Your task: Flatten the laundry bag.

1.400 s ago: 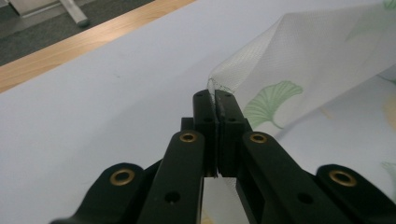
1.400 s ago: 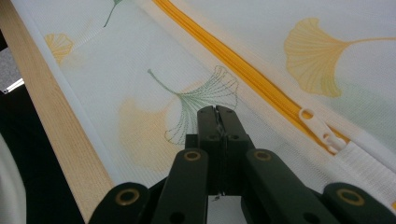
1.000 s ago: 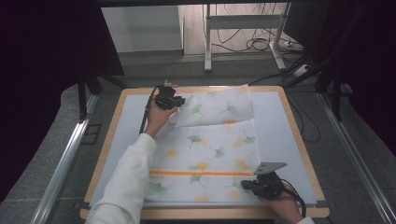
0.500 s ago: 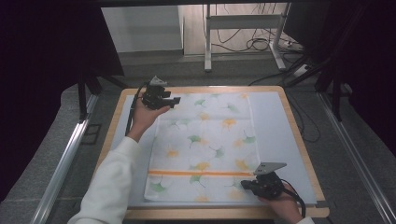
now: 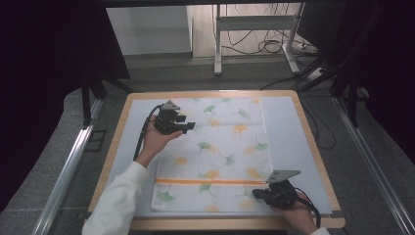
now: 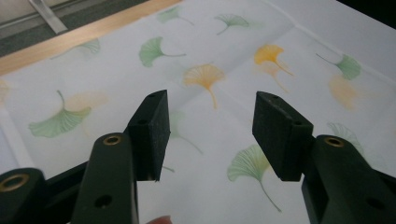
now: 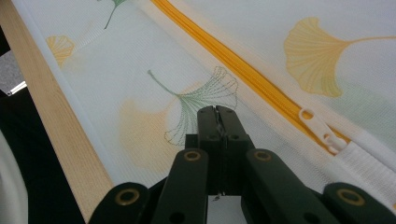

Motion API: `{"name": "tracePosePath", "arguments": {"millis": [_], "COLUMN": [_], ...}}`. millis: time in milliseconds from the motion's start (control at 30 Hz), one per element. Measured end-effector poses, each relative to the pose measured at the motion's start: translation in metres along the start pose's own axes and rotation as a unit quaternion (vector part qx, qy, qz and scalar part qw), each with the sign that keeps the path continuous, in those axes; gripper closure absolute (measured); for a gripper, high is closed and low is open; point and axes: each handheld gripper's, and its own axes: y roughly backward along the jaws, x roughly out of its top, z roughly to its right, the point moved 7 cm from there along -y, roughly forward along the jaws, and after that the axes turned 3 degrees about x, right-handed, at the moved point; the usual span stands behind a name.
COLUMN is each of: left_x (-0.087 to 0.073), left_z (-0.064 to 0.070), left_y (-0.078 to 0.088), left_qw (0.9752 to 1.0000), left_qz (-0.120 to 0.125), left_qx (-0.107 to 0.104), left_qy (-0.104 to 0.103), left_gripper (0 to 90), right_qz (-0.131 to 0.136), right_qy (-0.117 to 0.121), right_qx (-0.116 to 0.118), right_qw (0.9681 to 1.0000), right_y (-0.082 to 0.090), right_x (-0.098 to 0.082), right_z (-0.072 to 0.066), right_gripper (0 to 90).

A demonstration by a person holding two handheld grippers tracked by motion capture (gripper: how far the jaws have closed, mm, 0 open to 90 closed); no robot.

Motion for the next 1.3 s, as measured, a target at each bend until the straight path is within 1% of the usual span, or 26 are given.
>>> {"name": "tracePosePath", "arguments": {"millis": [33, 67, 100, 133, 167, 267, 300, 333, 367, 467, 533, 567, 633, 700, 733, 800, 867, 900, 933, 967, 1000, 1033, 1100, 1233, 1267, 1300], "left_x": [-0.002, -0.002, -0.004, -0.004, -0.004, -0.007, -0.01, -0.01, -0.013, -0.021, -0.023, -0.027, -0.028, -0.031, -0.034, -0.039, -0.042, -0.042, -0.046, -0.047, -0.047, -0.049, -0.048, -0.044, -0.044, -0.044], "left_z": [0.004, 0.004, 0.013, 0.017, 0.017, 0.03, 0.038, 0.038, 0.046, 0.055, 0.057, 0.062, 0.064, 0.072, 0.076, 0.087, 0.097, 0.097, 0.11, 0.115, 0.115, 0.125, 0.132, 0.146, 0.146, 0.154], "left_y": [0.001, 0.001, 0.004, 0.006, 0.006, 0.011, 0.013, 0.013, 0.014, 0.014, 0.014, 0.014, 0.014, 0.013, 0.012, 0.007, 0.003, 0.003, 0.001, 0.0, 0.0, 0.001, 0.003, 0.004, 0.004, 0.003], "left_qw": [1.0, 1.0, 0.9998, 0.9998, 0.9998, 0.9993, 0.999, 0.999, 0.9988, 0.9987, 0.9986, 0.9983, 0.9982, 0.9975, 0.9972, 0.9964, 0.9951, 0.9951, 0.9935, 0.9932, 0.9932, 0.9924, 0.9917, 0.9903, 0.9903, 0.9892], "left_qz": [0.0, 0.0, 0.003, 0.004, 0.004, 0.01, 0.007, 0.007, 0.007, -0.002, -0.002, -0.008, -0.011, -0.015, -0.02, -0.034, -0.04, -0.04, -0.048, -0.051, -0.051, -0.053, -0.053, -0.046, -0.046, -0.048], "left_qx": [-0.005, -0.005, -0.016, -0.021, -0.021, -0.034, -0.044, -0.044, -0.048, -0.052, -0.053, -0.058, -0.059, -0.069, -0.072, -0.076, -0.089, -0.089, -0.098, -0.097, -0.097, -0.099, -0.101, -0.113, -0.113, -0.118], "left_qy": [0.002, 0.002, 0.006, 0.006, 0.006, 0.006, 0.004, 0.004, 0.001, -0.004, -0.004, -0.002, -0.001, 0.0, -0.003, -0.016, -0.02, -0.02, -0.032, -0.04, -0.04, -0.05, -0.059, -0.065, -0.065, -0.072], "left_gripper": [46.2, 46.2, 46.2, 46.1, 46.1, 45.9, 45.4, 45.3, 45.1, 44.6, 44.4, 44.1, 43.8, 43.5, 42.9, 42.6, 42.1, 42.0, 41.5, 41.3, 41.1, 41.0, 40.9, 40.8, 40.7, 40.6], "right_qz": [0.0, 0.0, 0.0, 0.0, 0.0, 0.0, 0.0, 0.0, 0.001, 0.003, 0.003, 0.003, 0.003, 0.004, 0.004, 0.004, 0.005, 0.005, 0.003, 0.001, 0.001, 0.002, 0.004, 0.009, 0.01, 0.013], "right_qy": [-0.001, -0.002, -0.003, -0.003, -0.003, -0.003, -0.004, -0.004, -0.006, -0.006, -0.003, -0.003, -0.003, -0.005, -0.003, 0.002, 0.006, 0.006, 0.01, 0.011, 0.011, 0.011, 0.011, 0.013, 0.015, 0.015], "right_qx": [0.0, 0.001, 0.001, 0.001, 0.001, 0.0, 0.002, 0.002, 0.004, 0.006, 0.005, 0.005, 0.005, 0.005, 0.001, -0.006, -0.012, -0.012, -0.013, -0.013, -0.011, -0.009, -0.003, -0.003, -0.005, -0.007], "right_qw": [1.0, 1.0, 1.0, 1.0, 1.0, 1.0, 1.0, 1.0, 1.0, 1.0, 1.0, 1.0, 1.0, 1.0, 1.0, 1.0, 0.9999, 0.9999, 0.9999, 0.9999, 0.9999, 0.9999, 0.9999, 0.9999, 0.9998, 0.9998], "right_y": [0.0, 0.0, 0.0, 0.0, 0.0, 0.0, 0.0, 0.0, -0.001, -0.001, -0.002, -0.002, -0.002, -0.002, -0.002, -0.002, -0.002, -0.002, -0.002, -0.002, -0.003, -0.004, -0.005, -0.001, 0.0, 0.002], "right_x": [0.0, 0.0, 0.0, 0.0, 0.0, 0.0, 0.0, 0.0, 0.001, 0.001, 0.002, 0.002, 0.002, 0.002, 0.002, 0.002, 0.002, 0.002, 0.002, 0.003, 0.004, 0.005, 0.006, 0.004, 0.004, 0.005], "right_z": [0.0, 0.0, 0.0, 0.0, 0.0, 0.0, 0.0, 0.0, 0.0, 0.001, 0.001, 0.001, 0.001, 0.001, 0.0, -0.001, -0.002, -0.002, -0.002, -0.002, -0.001, -0.001, -0.001, -0.002, -0.002, -0.001], "right_gripper": [88.5, 88.5, 88.5, 88.5, 88.5, 88.5, 88.5, 88.5, 88.5, 88.5, 88.5, 88.5, 88.5, 88.5, 88.5, 88.4, 88.4, 88.4, 88.4, 88.3, 88.3, 88.3, 88.2, 88.2, 88.2, 88.2]}}
